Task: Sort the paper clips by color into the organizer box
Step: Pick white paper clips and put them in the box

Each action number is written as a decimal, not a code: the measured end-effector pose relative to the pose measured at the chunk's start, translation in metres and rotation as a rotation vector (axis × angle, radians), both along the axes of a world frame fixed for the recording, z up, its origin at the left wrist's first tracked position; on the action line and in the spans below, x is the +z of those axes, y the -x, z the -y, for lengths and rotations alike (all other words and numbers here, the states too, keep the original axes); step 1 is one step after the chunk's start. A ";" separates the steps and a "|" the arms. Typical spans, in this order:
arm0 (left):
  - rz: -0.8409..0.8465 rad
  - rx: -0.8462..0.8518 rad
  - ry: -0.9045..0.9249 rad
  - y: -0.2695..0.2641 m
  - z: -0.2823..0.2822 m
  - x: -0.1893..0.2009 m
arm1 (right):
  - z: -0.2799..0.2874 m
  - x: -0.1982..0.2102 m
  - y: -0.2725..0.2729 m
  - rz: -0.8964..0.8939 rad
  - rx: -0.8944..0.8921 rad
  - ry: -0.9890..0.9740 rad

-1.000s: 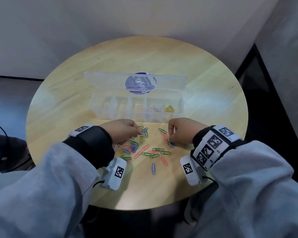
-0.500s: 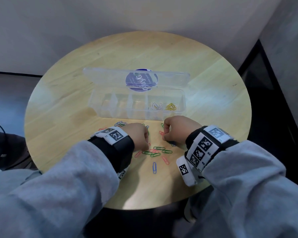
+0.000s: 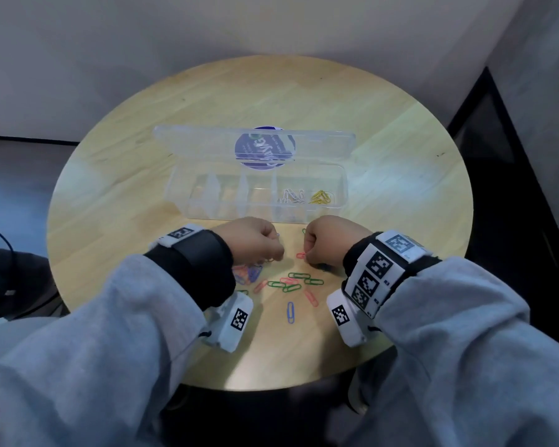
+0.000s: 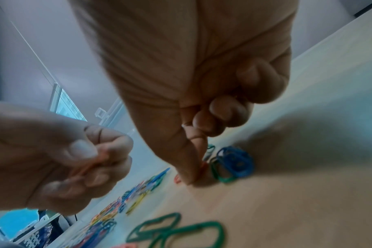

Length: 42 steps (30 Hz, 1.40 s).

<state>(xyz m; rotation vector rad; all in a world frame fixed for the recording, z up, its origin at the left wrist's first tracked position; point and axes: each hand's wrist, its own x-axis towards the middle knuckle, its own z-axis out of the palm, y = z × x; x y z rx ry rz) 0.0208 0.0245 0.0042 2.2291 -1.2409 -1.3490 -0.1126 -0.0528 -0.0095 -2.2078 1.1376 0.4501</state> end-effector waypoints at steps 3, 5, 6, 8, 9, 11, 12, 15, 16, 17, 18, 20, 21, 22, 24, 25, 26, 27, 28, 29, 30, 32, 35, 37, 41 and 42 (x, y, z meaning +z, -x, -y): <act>-0.214 0.146 0.044 -0.004 0.003 0.005 | -0.001 0.001 0.002 0.003 0.027 -0.014; -0.307 0.221 0.086 -0.004 0.004 0.007 | -0.001 0.002 0.002 0.000 0.045 -0.014; -0.336 0.244 0.099 -0.004 0.004 0.007 | -0.001 0.002 0.002 -0.002 0.050 -0.016; -0.394 0.282 0.115 -0.004 0.004 0.006 | -0.001 0.002 0.002 -0.002 0.057 -0.028; -0.416 0.298 0.114 -0.003 0.003 0.006 | 0.000 0.002 0.002 0.001 0.059 -0.038; -0.422 0.317 0.085 -0.001 0.002 0.004 | 0.000 0.001 0.003 0.009 0.054 -0.062; -0.398 0.315 0.064 0.000 0.001 0.002 | 0.001 0.001 0.003 0.014 0.051 -0.074; -0.251 0.186 0.013 0.003 -0.001 -0.005 | 0.003 0.002 0.006 0.046 0.031 -0.109; -0.160 0.098 -0.004 0.004 -0.002 -0.006 | 0.004 0.003 0.006 0.061 0.019 -0.122; -0.058 0.003 -0.018 0.006 -0.003 -0.008 | 0.005 0.005 0.008 0.078 0.008 -0.136; 0.037 -0.077 -0.035 0.009 -0.005 -0.008 | 0.007 0.006 0.009 0.098 -0.003 -0.152; 0.196 -0.197 -0.066 0.014 -0.005 -0.008 | 0.010 0.007 0.012 0.158 -0.030 -0.185; 0.266 -0.245 -0.071 0.018 -0.005 -0.008 | 0.011 0.007 0.014 0.194 -0.050 -0.202; 0.314 -0.277 -0.073 0.021 -0.004 -0.008 | 0.012 0.006 0.016 0.225 -0.077 -0.230; 0.372 -0.312 -0.075 0.027 -0.002 -0.010 | 0.012 0.004 0.021 0.260 -0.116 -0.304; 0.397 -0.322 -0.075 0.030 0.000 -0.011 | 0.012 0.004 0.023 0.265 -0.122 -0.337; 0.416 -0.330 -0.076 0.032 0.001 -0.013 | 0.012 0.004 0.024 0.267 -0.125 -0.368; 0.428 -0.341 -0.081 0.034 0.002 -0.014 | 0.011 0.005 0.026 0.270 -0.125 -0.393; 0.435 -0.349 -0.089 0.035 0.002 -0.015 | 0.012 0.006 0.027 0.271 -0.126 -0.408; 0.438 -0.354 -0.097 0.036 0.003 -0.015 | 0.012 0.007 0.028 0.271 -0.137 -0.417; 0.436 -0.356 -0.104 0.036 0.003 -0.016 | 0.013 0.007 0.029 0.272 -0.160 -0.426; 0.419 -0.363 -0.115 0.036 0.005 -0.015 | 0.015 0.007 0.030 0.268 -0.213 -0.447; 0.387 -0.369 -0.132 0.033 0.004 -0.013 | 0.015 0.009 0.030 0.251 -0.269 -0.496; 0.347 -0.330 -0.118 0.028 0.003 -0.013 | 0.014 0.009 0.028 0.278 -0.301 -0.545; 0.139 -0.159 -0.041 0.017 -0.001 -0.010 | 0.010 0.009 0.025 0.350 -0.350 -0.605; 0.081 -0.119 -0.020 0.015 -0.002 -0.010 | 0.009 0.010 0.024 0.351 -0.358 -0.610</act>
